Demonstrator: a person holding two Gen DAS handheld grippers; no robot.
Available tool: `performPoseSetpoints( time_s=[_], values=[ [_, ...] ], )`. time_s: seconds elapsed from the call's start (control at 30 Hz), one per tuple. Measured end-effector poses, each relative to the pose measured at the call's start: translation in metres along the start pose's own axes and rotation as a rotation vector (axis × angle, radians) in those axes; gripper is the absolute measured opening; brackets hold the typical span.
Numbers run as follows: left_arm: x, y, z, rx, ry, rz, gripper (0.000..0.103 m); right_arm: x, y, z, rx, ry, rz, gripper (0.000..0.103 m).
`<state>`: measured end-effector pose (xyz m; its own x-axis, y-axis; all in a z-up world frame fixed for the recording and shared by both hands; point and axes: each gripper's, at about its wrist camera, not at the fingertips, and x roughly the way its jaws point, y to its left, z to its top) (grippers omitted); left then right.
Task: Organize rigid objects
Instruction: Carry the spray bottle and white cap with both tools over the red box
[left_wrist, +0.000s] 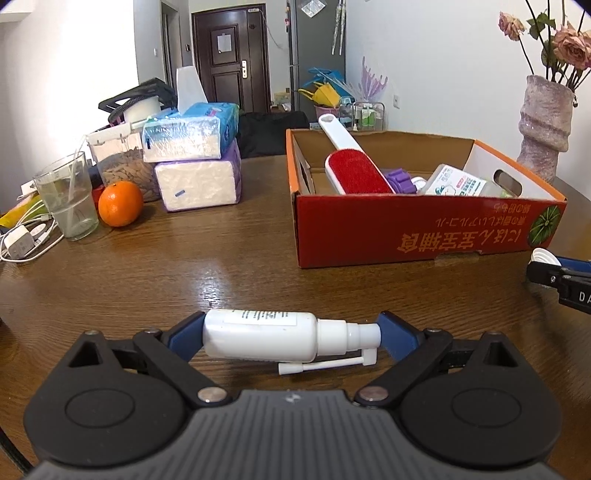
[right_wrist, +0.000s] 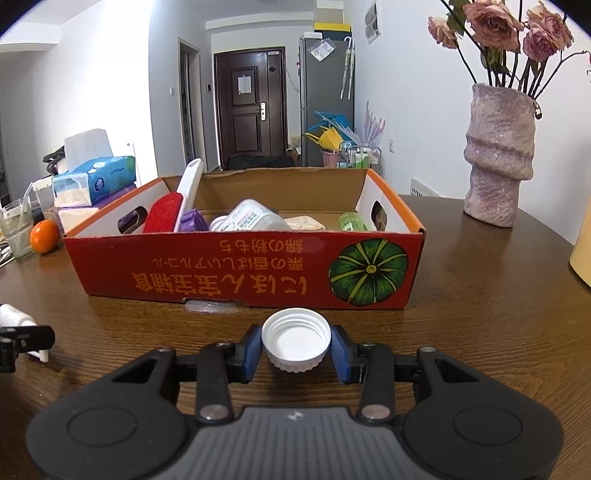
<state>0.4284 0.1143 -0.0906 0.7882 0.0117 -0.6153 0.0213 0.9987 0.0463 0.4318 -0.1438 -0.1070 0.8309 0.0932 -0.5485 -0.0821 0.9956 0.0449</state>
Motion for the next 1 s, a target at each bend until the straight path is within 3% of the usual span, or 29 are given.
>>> performPoseSetpoints(
  time_s=[1.0],
  values=[
    [-0.039, -0.055, 0.039, -0.116, -0.138, -0.015, 0.099, -0.047, -0.006, 0.024, 0.022, -0.189, 0.085, 0.039]
  ],
)
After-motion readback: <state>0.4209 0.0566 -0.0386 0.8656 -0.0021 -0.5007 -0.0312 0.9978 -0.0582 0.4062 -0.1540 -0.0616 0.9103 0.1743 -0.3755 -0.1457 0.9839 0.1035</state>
